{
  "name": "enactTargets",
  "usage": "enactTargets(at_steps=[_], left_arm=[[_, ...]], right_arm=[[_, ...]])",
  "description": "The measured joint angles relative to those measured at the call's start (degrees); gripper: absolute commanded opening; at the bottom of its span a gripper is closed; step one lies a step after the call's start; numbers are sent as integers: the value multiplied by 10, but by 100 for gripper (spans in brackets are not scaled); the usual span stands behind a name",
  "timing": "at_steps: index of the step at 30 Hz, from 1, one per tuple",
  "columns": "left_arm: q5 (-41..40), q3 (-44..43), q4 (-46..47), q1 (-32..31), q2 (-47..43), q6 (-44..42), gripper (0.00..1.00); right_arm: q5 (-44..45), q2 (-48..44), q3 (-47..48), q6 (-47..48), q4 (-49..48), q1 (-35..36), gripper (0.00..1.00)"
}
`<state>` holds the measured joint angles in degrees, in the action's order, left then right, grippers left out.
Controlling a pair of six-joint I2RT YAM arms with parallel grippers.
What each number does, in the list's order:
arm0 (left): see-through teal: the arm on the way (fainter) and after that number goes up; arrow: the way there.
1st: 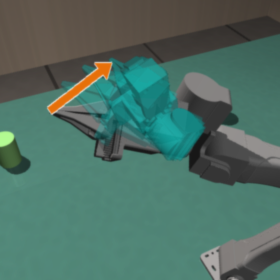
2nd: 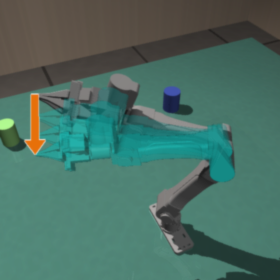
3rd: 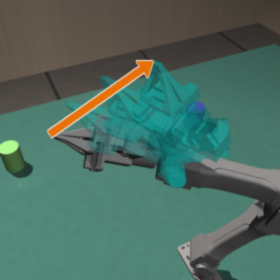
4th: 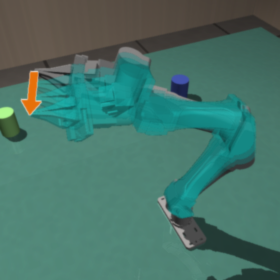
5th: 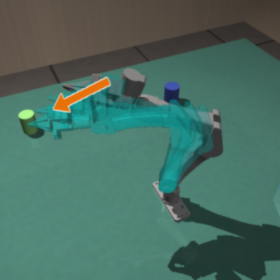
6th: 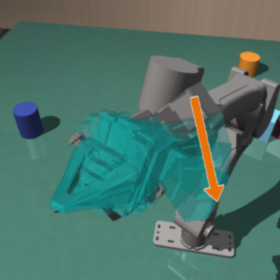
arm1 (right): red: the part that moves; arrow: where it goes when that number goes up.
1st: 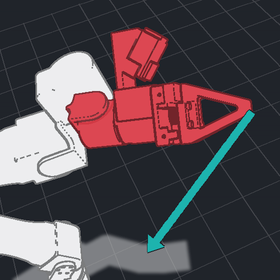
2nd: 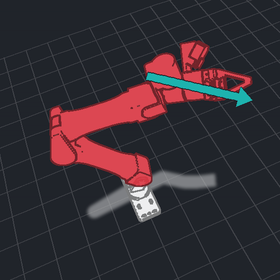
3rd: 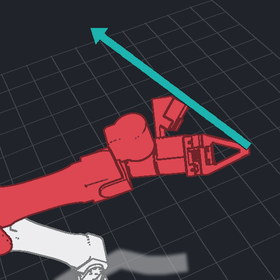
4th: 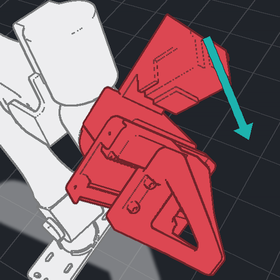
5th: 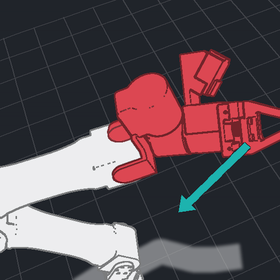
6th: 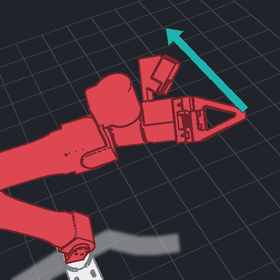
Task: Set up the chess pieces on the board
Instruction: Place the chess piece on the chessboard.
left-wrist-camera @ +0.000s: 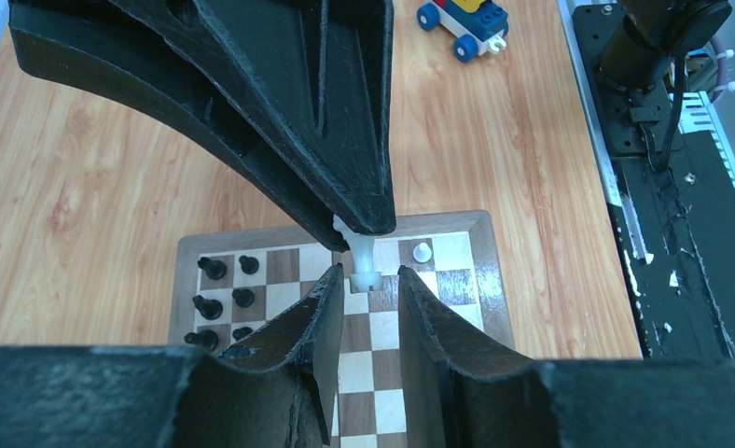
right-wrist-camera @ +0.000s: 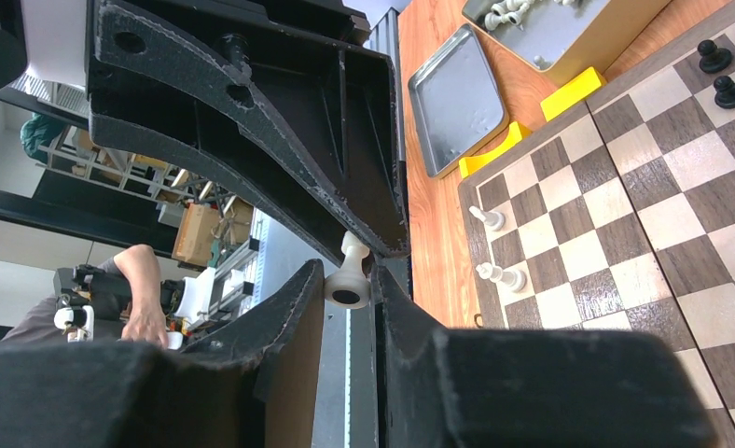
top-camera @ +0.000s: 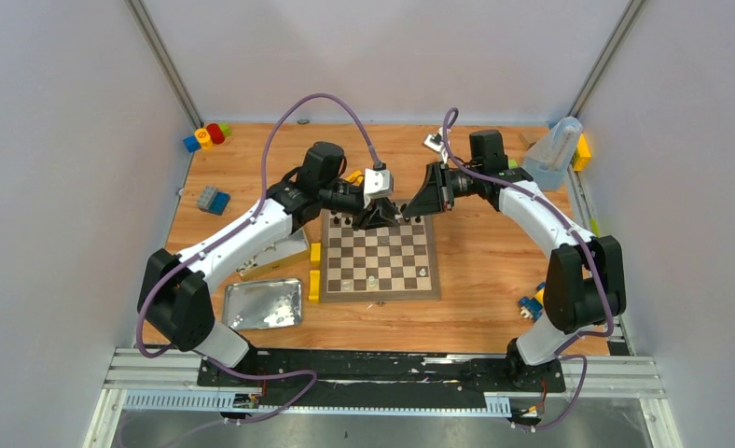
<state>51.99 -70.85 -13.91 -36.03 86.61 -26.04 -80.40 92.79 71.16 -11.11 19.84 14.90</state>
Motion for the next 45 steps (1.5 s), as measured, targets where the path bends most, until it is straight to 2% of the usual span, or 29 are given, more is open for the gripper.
enactTargets(at_steps=[12,23,26,29,31,33,38,45], left_arm=[[-5,-10,-11,-4,2,0,33],[-14,-10,-16,-4,2,0,21],[-15,-10,-18,-4,4,0,12],[-19,-14,-27,-4,7,-1,3],[-26,-21,-42,-4,8,-5,0],[-38,-31,-64,-5,8,-20,0],[-106,-61,-167,-6,8,-92,0],[-265,-93,-355,-7,33,-168,3]], right_arm=[[4,0,-1,0,-3,0,11],[3,1,-4,0,-4,0,12],[4,2,-7,1,-4,0,19],[3,8,-7,1,-4,0,38],[8,9,-8,3,-4,0,55],[13,9,-10,6,-3,-4,64],[19,8,-10,17,1,-49,68],[24,-20,-44,47,9,-152,67]])
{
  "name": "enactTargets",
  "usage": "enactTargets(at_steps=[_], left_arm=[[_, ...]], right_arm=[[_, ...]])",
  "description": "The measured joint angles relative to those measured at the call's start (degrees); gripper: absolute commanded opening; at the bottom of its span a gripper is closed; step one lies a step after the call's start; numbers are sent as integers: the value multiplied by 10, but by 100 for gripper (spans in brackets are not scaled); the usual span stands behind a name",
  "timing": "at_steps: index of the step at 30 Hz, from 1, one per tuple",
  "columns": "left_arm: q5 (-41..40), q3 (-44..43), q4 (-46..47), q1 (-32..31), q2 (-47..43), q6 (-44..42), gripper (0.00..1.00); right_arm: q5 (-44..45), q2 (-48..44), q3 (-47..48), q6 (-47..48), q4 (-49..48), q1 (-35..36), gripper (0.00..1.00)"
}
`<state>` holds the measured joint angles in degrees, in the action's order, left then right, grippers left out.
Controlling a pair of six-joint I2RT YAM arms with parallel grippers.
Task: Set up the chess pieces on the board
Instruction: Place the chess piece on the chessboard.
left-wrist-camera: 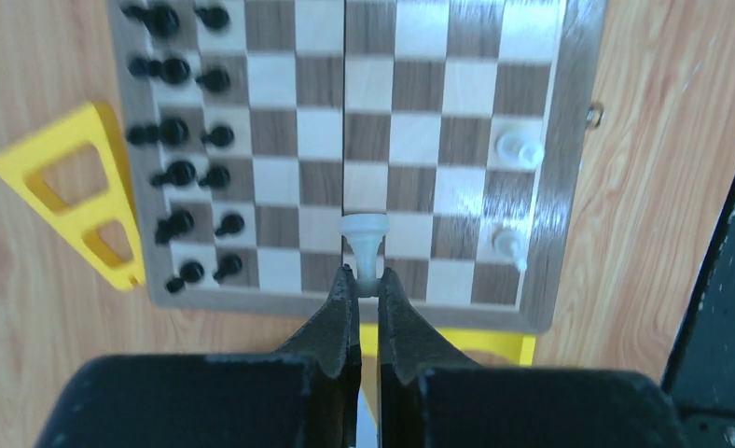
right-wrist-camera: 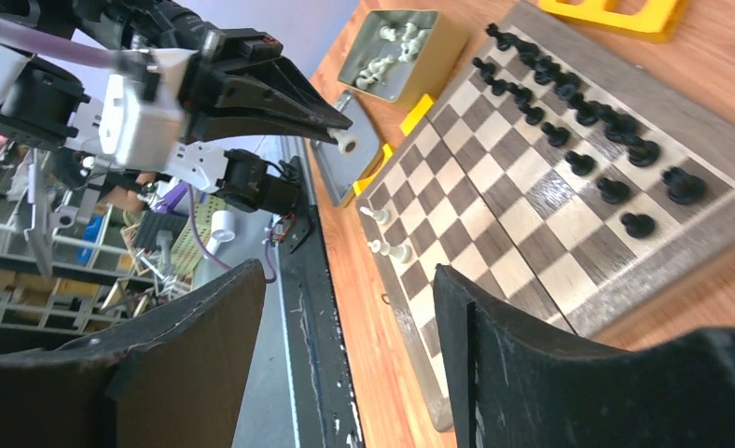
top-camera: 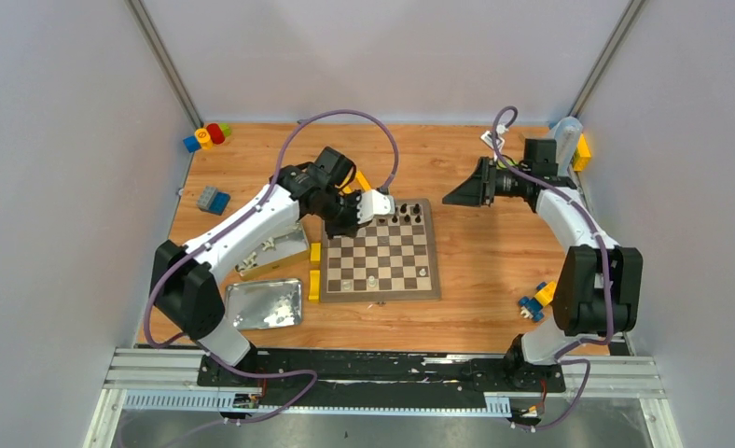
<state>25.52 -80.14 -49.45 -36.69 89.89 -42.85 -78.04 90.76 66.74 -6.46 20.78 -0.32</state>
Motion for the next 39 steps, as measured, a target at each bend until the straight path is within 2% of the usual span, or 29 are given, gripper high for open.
enactTargets(at_steps=[5,10,16,25,31,39], left_arm=[[-103,-36,-87,-12,63,-4,4],[-183,-79,-147,-53,144,17,4],[-227,-139,-191,-83,233,52,6],[-253,-213,-236,-108,311,87,10],[-267,-245,-263,-120,346,101,17],[-276,-264,-276,-122,352,111,38]], right_arm=[[11,-28,-34,25,7,-29,67],[20,-36,-50,51,14,-39,66],[20,-37,-53,68,21,-60,66],[10,-37,-57,75,26,-70,66],[2,-37,-57,80,30,-72,66],[-1,-37,-57,82,32,-74,66]])
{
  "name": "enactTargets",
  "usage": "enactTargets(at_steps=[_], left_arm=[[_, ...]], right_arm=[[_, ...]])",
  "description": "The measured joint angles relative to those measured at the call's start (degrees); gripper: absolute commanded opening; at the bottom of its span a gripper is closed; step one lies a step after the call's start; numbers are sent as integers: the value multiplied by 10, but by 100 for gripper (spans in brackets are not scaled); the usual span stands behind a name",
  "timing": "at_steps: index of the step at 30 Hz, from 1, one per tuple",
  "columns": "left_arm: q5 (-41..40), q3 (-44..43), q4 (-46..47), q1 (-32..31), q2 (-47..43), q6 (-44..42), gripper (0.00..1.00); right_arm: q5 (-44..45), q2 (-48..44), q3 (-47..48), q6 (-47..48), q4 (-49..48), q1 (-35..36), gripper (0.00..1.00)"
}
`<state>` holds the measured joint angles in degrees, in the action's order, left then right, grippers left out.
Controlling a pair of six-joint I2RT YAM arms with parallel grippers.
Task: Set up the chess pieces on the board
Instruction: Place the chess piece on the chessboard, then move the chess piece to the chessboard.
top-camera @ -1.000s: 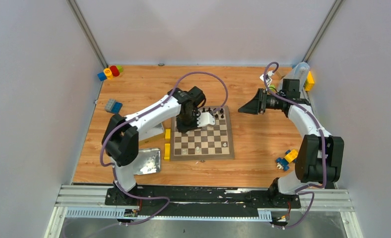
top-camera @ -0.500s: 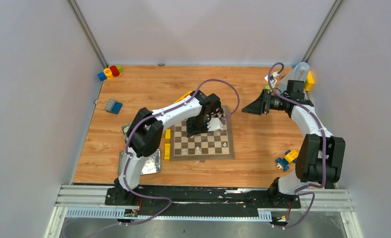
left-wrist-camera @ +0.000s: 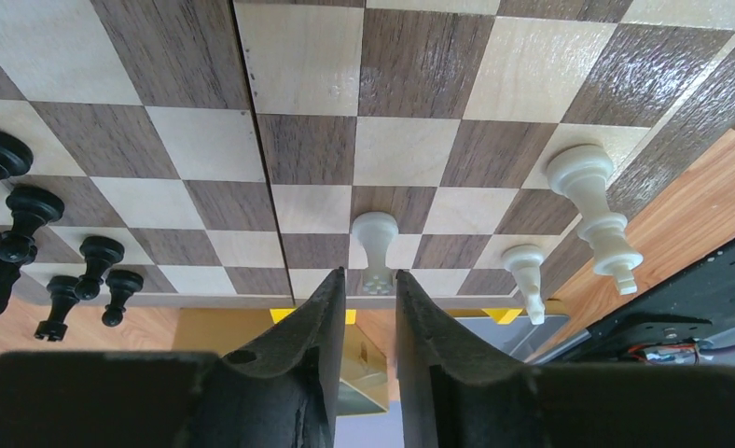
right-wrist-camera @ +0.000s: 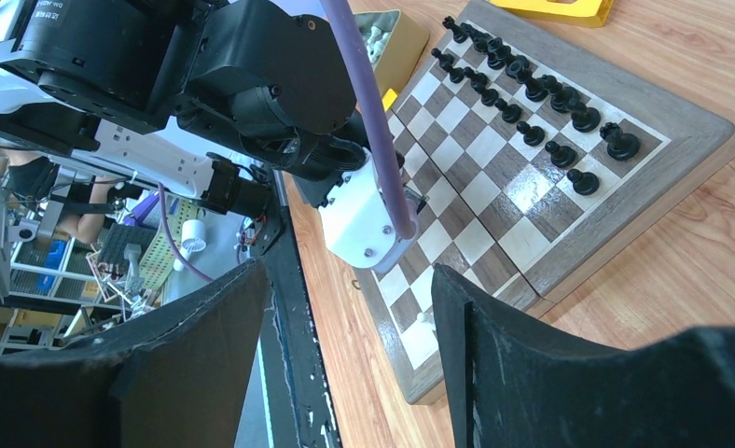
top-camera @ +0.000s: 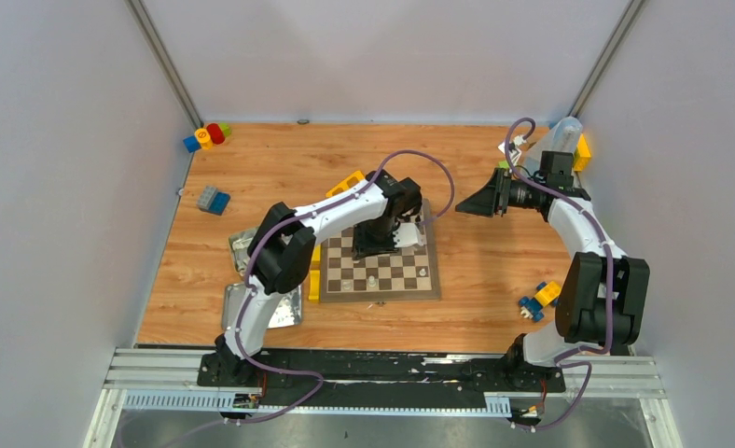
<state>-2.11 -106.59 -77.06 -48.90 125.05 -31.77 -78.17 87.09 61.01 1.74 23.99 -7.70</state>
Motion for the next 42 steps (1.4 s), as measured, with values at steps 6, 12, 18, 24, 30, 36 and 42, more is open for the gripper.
enactTargets(at_steps=[6,12,18,24,30,36,42], left_arm=[[3,-1,2,0,0,4,46],[9,12,22,7,-23,7,48],[55,95,67,52,-145,19,57],[118,184,132,127,-282,38,55],[184,247,202,125,-311,49,55],[224,273,253,122,-285,57,54],[233,273,289,122,-238,60,54]], right_arm=[[0,0,0,2,1,0,66],[4,0,0,4,2,0,66],[28,-24,0,7,6,0,67],[47,-41,1,12,6,11,66],[59,-40,1,13,6,19,66],[67,-40,1,16,6,19,66],[69,-38,1,19,6,19,66]])
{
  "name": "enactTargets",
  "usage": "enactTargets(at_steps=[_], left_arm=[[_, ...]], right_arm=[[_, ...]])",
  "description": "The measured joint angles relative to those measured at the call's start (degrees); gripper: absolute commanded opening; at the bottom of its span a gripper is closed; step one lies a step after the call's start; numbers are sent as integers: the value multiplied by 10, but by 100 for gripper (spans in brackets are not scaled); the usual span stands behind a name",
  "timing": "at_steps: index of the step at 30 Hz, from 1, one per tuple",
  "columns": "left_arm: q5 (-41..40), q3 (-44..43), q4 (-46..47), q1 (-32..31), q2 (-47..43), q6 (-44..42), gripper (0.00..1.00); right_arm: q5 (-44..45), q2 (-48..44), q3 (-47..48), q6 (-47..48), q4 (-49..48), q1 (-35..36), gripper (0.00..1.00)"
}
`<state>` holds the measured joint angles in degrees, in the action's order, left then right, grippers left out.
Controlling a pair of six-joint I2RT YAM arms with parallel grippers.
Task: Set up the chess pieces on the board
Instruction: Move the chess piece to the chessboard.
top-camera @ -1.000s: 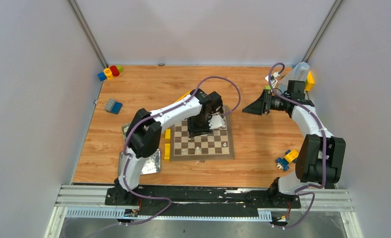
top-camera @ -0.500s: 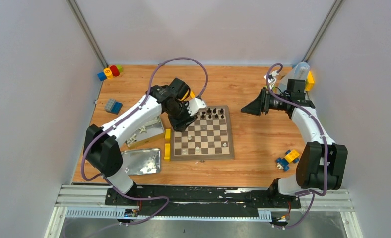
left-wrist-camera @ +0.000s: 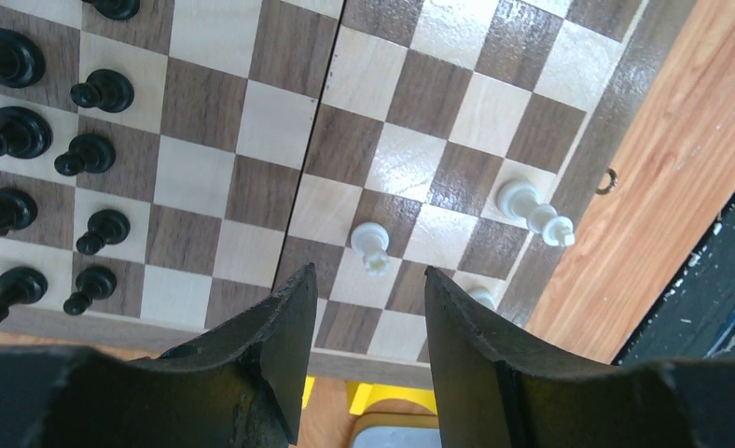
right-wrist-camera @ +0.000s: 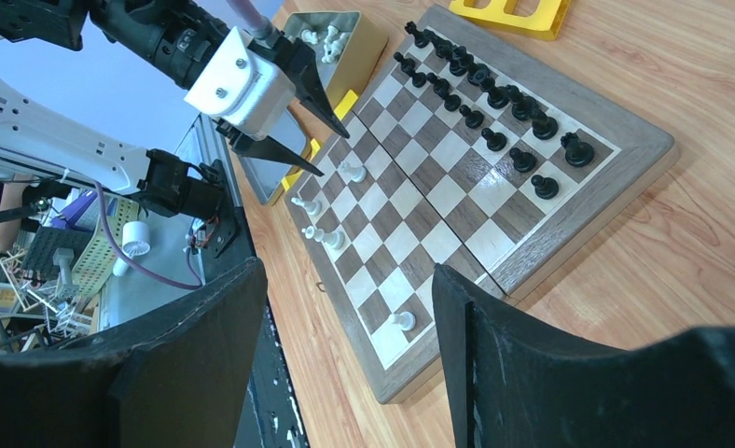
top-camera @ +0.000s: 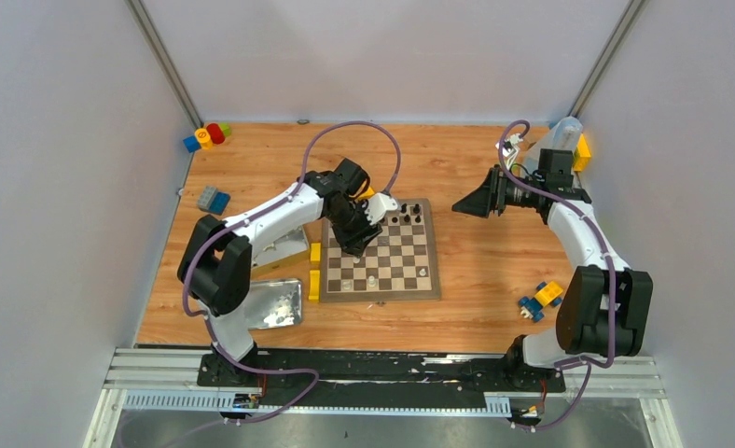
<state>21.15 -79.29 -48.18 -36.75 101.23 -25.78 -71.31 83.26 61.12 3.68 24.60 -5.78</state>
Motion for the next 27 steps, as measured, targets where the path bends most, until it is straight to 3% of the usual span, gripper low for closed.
enactTargets(at_steps=[12,23,27], left_arm=[[-1,1,23,-3,24,-1,43],[-7,23,27,-17,41,-3,42],[-11,24,29,-18,46,-3,35]], right_arm=[[2,10,0,6,0,0,64],[2,11,0,9,2,0,64],[2,11,0,10,3,0,63]])
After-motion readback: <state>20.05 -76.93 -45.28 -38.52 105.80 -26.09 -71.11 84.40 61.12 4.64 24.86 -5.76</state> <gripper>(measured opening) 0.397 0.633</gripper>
